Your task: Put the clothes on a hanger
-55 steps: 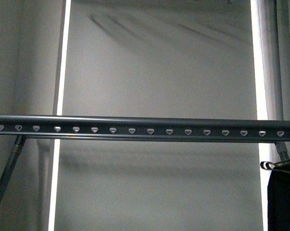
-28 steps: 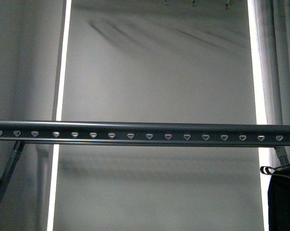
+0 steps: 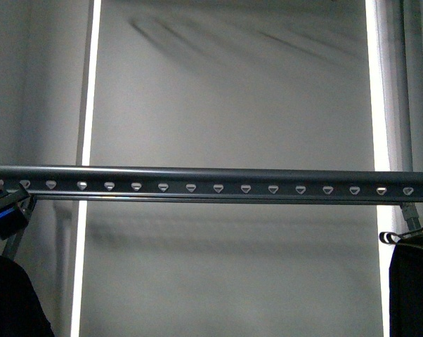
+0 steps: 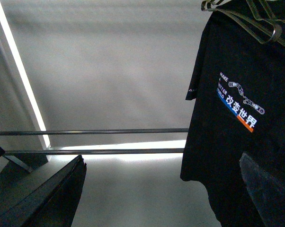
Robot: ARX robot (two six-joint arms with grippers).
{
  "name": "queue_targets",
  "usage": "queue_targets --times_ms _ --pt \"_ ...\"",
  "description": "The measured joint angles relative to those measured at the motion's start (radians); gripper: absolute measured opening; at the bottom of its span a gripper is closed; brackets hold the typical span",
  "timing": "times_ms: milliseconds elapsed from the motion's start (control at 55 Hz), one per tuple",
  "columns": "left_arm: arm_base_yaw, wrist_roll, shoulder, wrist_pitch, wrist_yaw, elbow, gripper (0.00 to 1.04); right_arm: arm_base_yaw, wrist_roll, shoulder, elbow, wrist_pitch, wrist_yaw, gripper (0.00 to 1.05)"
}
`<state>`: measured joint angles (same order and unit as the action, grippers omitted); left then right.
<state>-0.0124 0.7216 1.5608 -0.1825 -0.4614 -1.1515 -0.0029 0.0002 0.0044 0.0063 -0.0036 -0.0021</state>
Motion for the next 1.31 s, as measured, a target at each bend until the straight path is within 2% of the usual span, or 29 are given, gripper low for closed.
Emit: queue_targets --times_ms 236,309,382,618,709,745,800,964,1109,1182,1255,1309 --pt "-0.051 -0.021 0.012 0.019 0.101 0.038 0.23 0.0 0.0 0.0 0.0 0.0 0.0 0.97" --pt "-0.075 -0.005 0.012 0.026 0.152 0.054 0.11 0.0 0.0 0.0 0.0 0.0 0.0 0.97" --pt "-0.096 0.022 0.012 0.046 0.196 0.076 0.06 0.0 0.0 0.0 0.0 0.0 0.0 0.97" --pt "-0.126 -0.101 -0.069 0.039 0.366 0.219 0.05 0.0 0.0 0.0 0.0 0.0 0.0 0.97" --pt "-0.102 -0.192 -0.191 0.049 0.499 0.311 0.05 0.0 0.0 0.0 0.0 0.0 0.0 0.97" --pt "-0.08 -0.247 -0.255 0.068 0.581 0.355 0.05 0.0 0.0 0.0 0.0 0.0 0.0 0.97" --pt "-0.064 -0.291 -0.304 0.081 0.63 0.385 0.05 0.0 0.0 0.0 0.0 0.0 0.0 0.97" --pt "-0.007 -0.513 -0.447 0.264 0.857 0.417 0.05 0.0 0.0 0.0 0.0 0.0 0.0 0.97" --pt "0.035 -0.855 -0.53 0.41 1.073 0.423 0.05 0.0 0.0 0.0 0.0 0.0 0.0 0.97" --pt "0.049 -1.04 -0.542 0.389 1.103 0.425 0.05 0.0 0.0 0.0 0.0 0.0 0.0 0.97" --pt "0.064 -1.323 -0.535 0.356 1.11 0.414 0.05 0.0 0.0 0.0 0.0 0.0 0.0 0.97" --pt "0.075 -1.437 -0.522 0.341 1.101 0.402 0.05 0.0 0.0 0.0 0.0 0.0 0.0 0.97"
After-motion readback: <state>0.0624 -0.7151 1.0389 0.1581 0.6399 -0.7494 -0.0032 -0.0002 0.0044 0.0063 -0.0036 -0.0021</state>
